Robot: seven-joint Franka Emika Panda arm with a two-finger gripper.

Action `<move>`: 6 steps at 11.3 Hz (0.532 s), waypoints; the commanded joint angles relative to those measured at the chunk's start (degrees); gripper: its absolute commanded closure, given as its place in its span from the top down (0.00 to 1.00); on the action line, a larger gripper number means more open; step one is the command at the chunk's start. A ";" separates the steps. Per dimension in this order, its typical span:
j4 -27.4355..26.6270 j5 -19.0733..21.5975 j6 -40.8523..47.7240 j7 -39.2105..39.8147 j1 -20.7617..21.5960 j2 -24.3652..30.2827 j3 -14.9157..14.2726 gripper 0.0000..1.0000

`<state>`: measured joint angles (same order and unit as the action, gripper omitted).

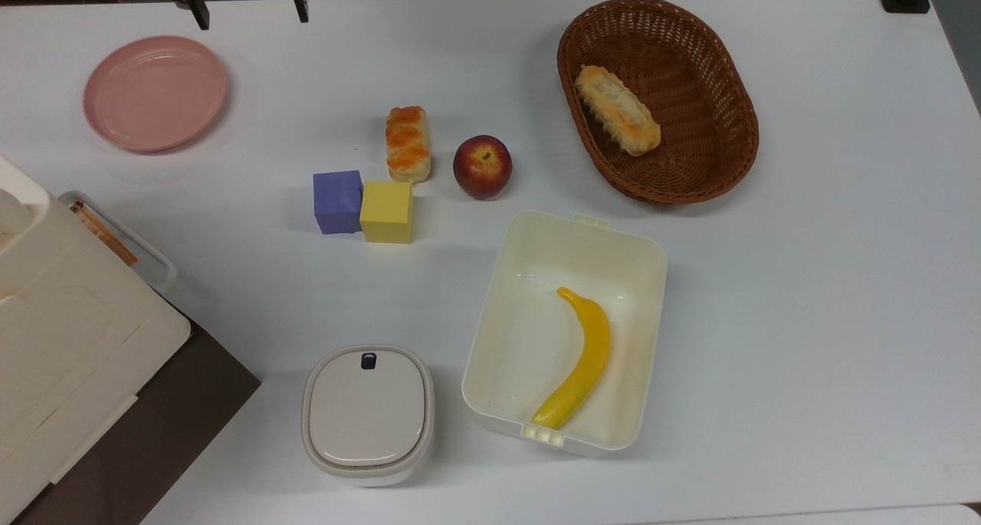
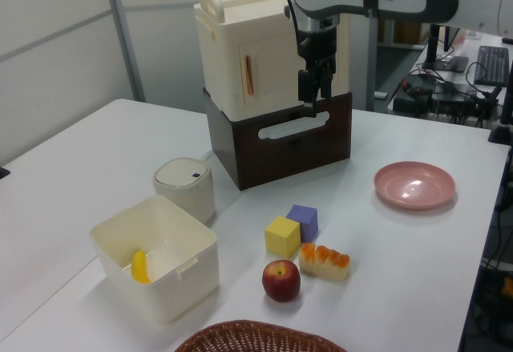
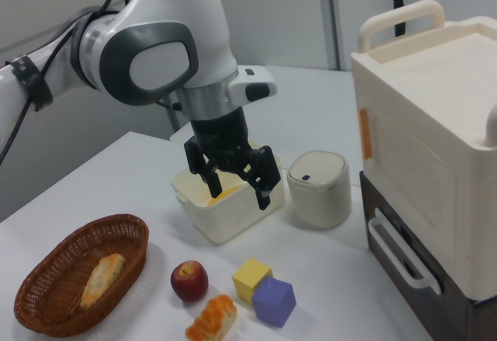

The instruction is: Put the purple cube on a plate

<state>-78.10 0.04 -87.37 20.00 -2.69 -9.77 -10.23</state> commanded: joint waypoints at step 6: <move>-0.47 -0.39 -2.02 -0.31 2.78 -6.47 -0.05 1.00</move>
<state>-78.33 0.03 -87.90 19.99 -1.33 -12.64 -9.91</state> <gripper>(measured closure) 0.000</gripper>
